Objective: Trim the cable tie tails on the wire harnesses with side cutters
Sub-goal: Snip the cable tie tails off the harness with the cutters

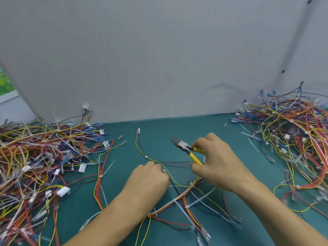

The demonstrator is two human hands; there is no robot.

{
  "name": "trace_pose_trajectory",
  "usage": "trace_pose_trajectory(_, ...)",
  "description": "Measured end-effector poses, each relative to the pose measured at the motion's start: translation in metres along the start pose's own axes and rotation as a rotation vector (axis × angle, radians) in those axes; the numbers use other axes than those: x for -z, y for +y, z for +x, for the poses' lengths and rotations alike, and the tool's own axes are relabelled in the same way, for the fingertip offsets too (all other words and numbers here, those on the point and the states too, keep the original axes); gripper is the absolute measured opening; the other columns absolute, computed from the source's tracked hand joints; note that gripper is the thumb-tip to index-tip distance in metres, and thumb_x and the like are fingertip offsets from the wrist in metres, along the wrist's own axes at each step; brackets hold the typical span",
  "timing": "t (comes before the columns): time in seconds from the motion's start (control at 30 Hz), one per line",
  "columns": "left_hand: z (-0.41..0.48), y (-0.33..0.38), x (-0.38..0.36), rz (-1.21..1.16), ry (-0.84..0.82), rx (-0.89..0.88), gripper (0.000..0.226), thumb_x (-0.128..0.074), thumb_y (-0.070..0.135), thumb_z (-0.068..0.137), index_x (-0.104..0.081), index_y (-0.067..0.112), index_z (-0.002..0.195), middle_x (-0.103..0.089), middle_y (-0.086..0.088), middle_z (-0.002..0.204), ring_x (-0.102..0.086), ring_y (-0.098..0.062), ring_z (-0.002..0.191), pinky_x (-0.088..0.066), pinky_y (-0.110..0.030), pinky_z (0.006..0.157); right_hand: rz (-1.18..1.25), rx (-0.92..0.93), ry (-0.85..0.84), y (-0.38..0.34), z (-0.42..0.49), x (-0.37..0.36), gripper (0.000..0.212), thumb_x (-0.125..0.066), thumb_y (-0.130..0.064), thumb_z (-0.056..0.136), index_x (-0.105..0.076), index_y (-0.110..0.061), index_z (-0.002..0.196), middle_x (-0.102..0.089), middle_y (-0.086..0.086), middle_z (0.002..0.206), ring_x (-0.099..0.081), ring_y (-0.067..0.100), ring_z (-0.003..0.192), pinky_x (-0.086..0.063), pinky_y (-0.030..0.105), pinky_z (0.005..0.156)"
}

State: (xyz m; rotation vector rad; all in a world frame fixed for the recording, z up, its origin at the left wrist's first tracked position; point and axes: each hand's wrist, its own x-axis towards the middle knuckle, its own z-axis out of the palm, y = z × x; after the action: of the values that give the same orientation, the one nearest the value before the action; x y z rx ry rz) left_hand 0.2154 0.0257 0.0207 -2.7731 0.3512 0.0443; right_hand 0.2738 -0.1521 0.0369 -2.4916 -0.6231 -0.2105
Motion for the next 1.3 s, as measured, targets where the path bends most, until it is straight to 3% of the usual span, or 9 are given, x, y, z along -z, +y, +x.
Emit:
trace_pose_trajectory(0.27, 0.004, -0.006, -0.004, -0.093, 0.049, -0.045, 0.010, -0.045, 0.011, 0.087, -0.052, 0.016, 0.093, -0.057, -0.005, 0.105, -0.053, -0.029, 0.102, -0.038, -0.034, 0.068, -0.006, 0.001, 0.015, 0.002, 0.000, 0.002, 0.031, -0.066, -0.030, 0.076, -0.058, -0.026, 0.106, -0.037, -0.011, 0.088, -0.051, 0.018, 0.080, -0.043, 0.033, 0.068)
trace_pose_trajectory(0.33, 0.001, -0.016, -0.007, -0.363, 0.152, 0.064, 0.005, -0.046, 0.014, 0.085, -0.044, 0.017, 0.083, -0.055, -0.001, 0.096, -0.056, -0.027, 0.095, -0.045, -0.035, 0.073, -0.005, 0.001, 0.024, 0.004, 0.002, 0.005, 0.031, -0.066, -0.031, 0.077, -0.060, -0.027, 0.107, -0.037, -0.011, 0.087, -0.050, 0.017, 0.078, -0.039, 0.031, 0.067)
trace_pose_trajectory(0.43, -0.009, -0.029, -0.006, -0.946, 0.292, 0.270, 0.006, -0.059, 0.007, 0.083, -0.056, 0.009, 0.079, -0.069, 0.008, 0.085, -0.065, -0.017, 0.079, -0.051, -0.030, 0.072, 0.005, -0.010, 0.002, 0.007, 0.004, 0.012, 0.032, -0.068, -0.034, 0.076, -0.063, -0.032, 0.108, -0.041, -0.011, 0.087, -0.050, 0.016, 0.079, -0.035, 0.028, 0.066)
trace_pose_trajectory(0.57, -0.021, -0.020, 0.010, -1.818, 0.427, 0.341, 0.009, -0.058, -0.006, 0.070, -0.053, 0.001, 0.073, -0.064, -0.002, 0.062, -0.048, -0.013, 0.045, -0.039, -0.021, 0.044, 0.029, -0.001, -0.071, 0.008, 0.003, 0.014, 0.025, -0.065, -0.037, 0.078, -0.064, -0.034, 0.103, -0.050, -0.013, 0.078, -0.053, 0.011, 0.077, -0.038, 0.025, 0.063)
trace_pose_trajectory(0.7, -0.027, 0.000, 0.021, -2.110, 0.335, 0.318, 0.021, -0.038, -0.002, 0.050, -0.040, 0.016, 0.060, -0.046, -0.002, 0.056, -0.020, -0.012, 0.043, -0.019, -0.021, 0.039, 0.052, -0.005, -0.122, 0.009, 0.001, 0.011, 0.019, -0.064, -0.039, 0.079, -0.059, -0.036, 0.097, -0.055, -0.014, 0.075, -0.054, 0.007, 0.076, -0.040, 0.024, 0.061)
trace_pose_trajectory(0.9, -0.022, 0.016, 0.016, -2.368, 0.282, 0.362, 0.024, -0.045, 0.001, 0.051, -0.033, 0.017, 0.064, -0.036, -0.003, 0.058, -0.022, -0.014, 0.044, -0.020, -0.022, 0.041, 0.053, -0.006, -0.102, 0.011, 0.001, 0.009, 0.019, -0.065, -0.038, 0.077, -0.058, -0.036, 0.095, -0.056, -0.014, 0.075, -0.052, 0.002, 0.074, -0.038, 0.019, 0.059)
trace_pose_trajectory(1.13, -0.022, 0.022, 0.002, -1.908, 0.351, 0.280, 0.029, -0.076, 0.013, 0.062, -0.049, 0.015, 0.071, -0.028, 0.006, 0.047, -0.020, -0.011, 0.042, -0.020, -0.020, 0.042, 0.053, 0.007, -0.098, 0.011, 0.002, 0.009, 0.022, -0.064, -0.038, 0.078, -0.057, -0.035, 0.099, -0.058, -0.013, 0.080, -0.052, 0.003, 0.075, -0.037, 0.021, 0.060)
trace_pose_trajectory(1.23, -0.032, 0.012, 0.003, -1.262, 0.393, 0.048, 0.017, -0.073, 0.018, 0.070, -0.061, 0.024, 0.081, -0.037, 0.013, 0.048, -0.033, -0.004, 0.045, -0.029, -0.011, 0.048, 0.021, 0.031, -0.137, 0.010, 0.001, 0.013, 0.026, -0.064, -0.041, 0.080, -0.059, -0.034, 0.104, -0.057, -0.011, 0.084, -0.050, 0.001, 0.075, -0.036, 0.024, 0.064)
trace_pose_trajectory(1.3, -0.038, 0.009, 0.002, -0.867, 0.379, -0.074, 0.022, -0.068, 0.025, 0.074, -0.059, 0.032, 0.093, -0.050, 0.025, 0.069, -0.048, 0.004, 0.068, -0.038, -0.008, 0.065, -0.009, 0.054, -0.179, 0.009, 0.000, 0.017, 0.028, -0.064, -0.043, 0.080, -0.061, -0.033, 0.106, -0.059, -0.009, 0.088, -0.051, 0.006, 0.077, -0.039, 0.027, 0.068)
